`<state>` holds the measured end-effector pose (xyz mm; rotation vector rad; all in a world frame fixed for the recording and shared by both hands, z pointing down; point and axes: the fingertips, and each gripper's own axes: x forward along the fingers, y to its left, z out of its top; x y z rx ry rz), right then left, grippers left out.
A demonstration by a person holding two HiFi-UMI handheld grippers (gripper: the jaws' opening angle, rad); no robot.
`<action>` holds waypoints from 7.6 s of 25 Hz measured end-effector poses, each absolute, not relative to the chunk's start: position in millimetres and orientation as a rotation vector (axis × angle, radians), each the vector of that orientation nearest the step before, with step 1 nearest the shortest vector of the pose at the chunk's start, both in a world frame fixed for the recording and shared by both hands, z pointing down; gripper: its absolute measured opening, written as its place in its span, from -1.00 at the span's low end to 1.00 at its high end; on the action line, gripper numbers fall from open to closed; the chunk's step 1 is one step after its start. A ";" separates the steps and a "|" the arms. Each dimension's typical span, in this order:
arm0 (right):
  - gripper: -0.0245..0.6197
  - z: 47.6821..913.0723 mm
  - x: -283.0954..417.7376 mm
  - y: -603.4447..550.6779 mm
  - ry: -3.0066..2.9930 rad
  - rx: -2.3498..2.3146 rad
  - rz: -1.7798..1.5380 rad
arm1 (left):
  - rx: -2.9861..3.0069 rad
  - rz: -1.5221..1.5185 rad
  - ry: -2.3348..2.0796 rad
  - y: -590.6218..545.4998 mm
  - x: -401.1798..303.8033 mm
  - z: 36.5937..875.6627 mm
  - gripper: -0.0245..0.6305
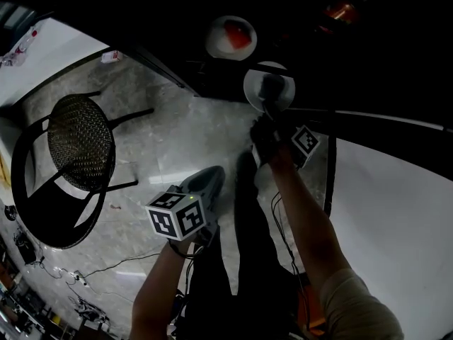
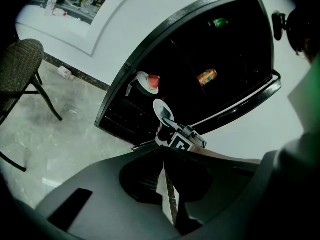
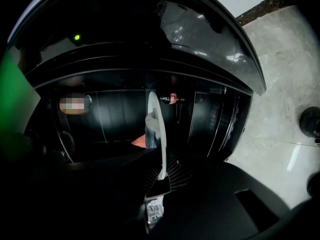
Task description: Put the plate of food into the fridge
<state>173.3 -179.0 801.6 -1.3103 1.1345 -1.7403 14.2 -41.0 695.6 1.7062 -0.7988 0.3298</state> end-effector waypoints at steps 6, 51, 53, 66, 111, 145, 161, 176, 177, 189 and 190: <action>-0.82 803.7 172.9 -185.4 1.131 -1.318 -1.733 | 1.716 0.318 -0.781 -49.2 23.1 700.8 -0.89; -0.80 797.9 178.7 -200.1 1.264 -1.369 -1.706 | 1.742 0.346 -0.757 -37.6 27.0 720.1 -0.89; -0.80 798.4 179.5 -203.1 1.263 -1.377 -1.698 | 1.760 0.376 -0.747 -36.3 28.8 721.9 -0.89; -0.80 791.3 161.6 -186.9 1.773 -1.522 -1.704 | 1.770 0.401 -0.800 -37.1 11.5 724.1 -0.89; -0.82 796.2 166.7 -214.5 2.446 -2.069 -1.454 | 1.725 0.405 -0.768 -16.9 10.7 733.2 -0.89; -0.82 785.3 178.5 -241.6 2.505 -2.085 -1.363 | 1.833 0.421 -0.778 -57.9 28.5 725.8 -0.89; -0.82 787.6 183.4 -254.2 2.485 -2.119 -1.334 | 1.851 0.419 -0.777 -71.8 28.0 724.6 -0.89; -0.82 787.7 177.8 -264.5 2.554 -2.104 -1.306 | 1.860 0.409 -0.775 -72.2 35.1 724.7 -0.89; -0.82 787.9 177.5 -265.2 2.556 -2.104 -1.305 | 1.860 0.409 -0.777 -72.3 34.8 724.9 -0.89; -0.82 770.0 167.1 -249.4 2.552 -2.070 -1.275 | 1.857 0.394 -0.798 -75.5 21.0 720.5 -0.89; -0.82 768.7 165.5 -245.8 2.541 -2.073 -1.287 | 1.859 0.388 -0.803 -77.2 18.8 718.7 -0.89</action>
